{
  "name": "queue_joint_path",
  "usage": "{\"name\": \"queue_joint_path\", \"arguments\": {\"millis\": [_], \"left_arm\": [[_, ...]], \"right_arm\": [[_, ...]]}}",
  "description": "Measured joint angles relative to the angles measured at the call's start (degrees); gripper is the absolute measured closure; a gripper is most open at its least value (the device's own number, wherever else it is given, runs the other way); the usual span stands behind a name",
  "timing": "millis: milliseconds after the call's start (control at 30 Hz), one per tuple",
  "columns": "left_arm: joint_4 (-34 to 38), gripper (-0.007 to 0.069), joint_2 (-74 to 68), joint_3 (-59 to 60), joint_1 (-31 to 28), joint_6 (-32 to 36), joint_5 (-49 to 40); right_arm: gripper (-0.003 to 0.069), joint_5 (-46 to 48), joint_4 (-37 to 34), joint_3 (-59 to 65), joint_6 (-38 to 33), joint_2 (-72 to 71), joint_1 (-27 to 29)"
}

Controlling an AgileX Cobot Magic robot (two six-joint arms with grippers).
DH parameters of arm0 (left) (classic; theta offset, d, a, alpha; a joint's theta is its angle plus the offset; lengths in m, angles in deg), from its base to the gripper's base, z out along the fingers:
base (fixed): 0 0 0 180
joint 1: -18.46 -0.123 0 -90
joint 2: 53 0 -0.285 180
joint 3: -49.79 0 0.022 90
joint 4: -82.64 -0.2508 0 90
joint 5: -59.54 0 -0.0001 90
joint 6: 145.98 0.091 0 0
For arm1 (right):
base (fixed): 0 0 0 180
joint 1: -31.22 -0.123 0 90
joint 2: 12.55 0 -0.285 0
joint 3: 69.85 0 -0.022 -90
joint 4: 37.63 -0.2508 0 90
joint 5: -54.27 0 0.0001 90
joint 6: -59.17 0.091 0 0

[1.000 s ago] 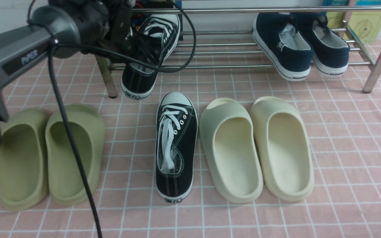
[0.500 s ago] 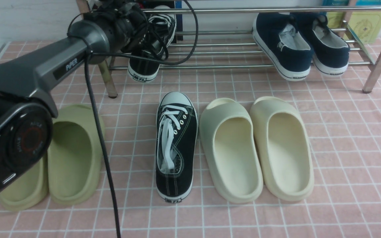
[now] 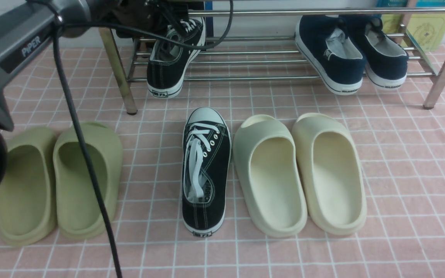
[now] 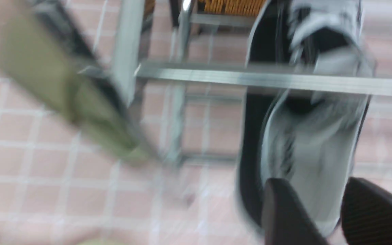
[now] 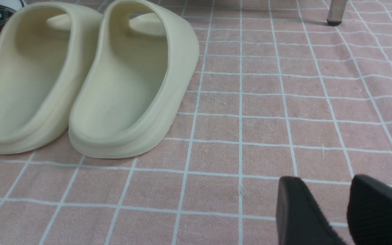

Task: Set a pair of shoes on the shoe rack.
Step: Use the left arm to put a shoe into the shoe rack

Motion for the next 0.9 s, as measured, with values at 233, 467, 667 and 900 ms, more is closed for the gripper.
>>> {"name": "queue_joint_path", "arguments": {"millis": [233,467,667,900], "left_arm": [[0.6,0.0541,-6.1,0.0,-0.7,8.3,-10.8],[2.0,0.0612,-11.6,0.0,-1.0,8.1,-7.9],[8.4,0.0610,-10.1,0.2,-1.0,11.7,-4.7],[14.0,0.0607,-8.8,0.2,-0.9,13.4,-3.6]], "right_arm": [[0.0419,0.0,0.0,0.0,0.0,0.0,0.0],[0.0419,0.0,0.0,0.0,0.0,0.0,0.0],[0.0419,0.0,0.0,0.0,0.0,0.0,0.0],[0.0419,0.0,0.0,0.0,0.0,0.0,0.0]]}}
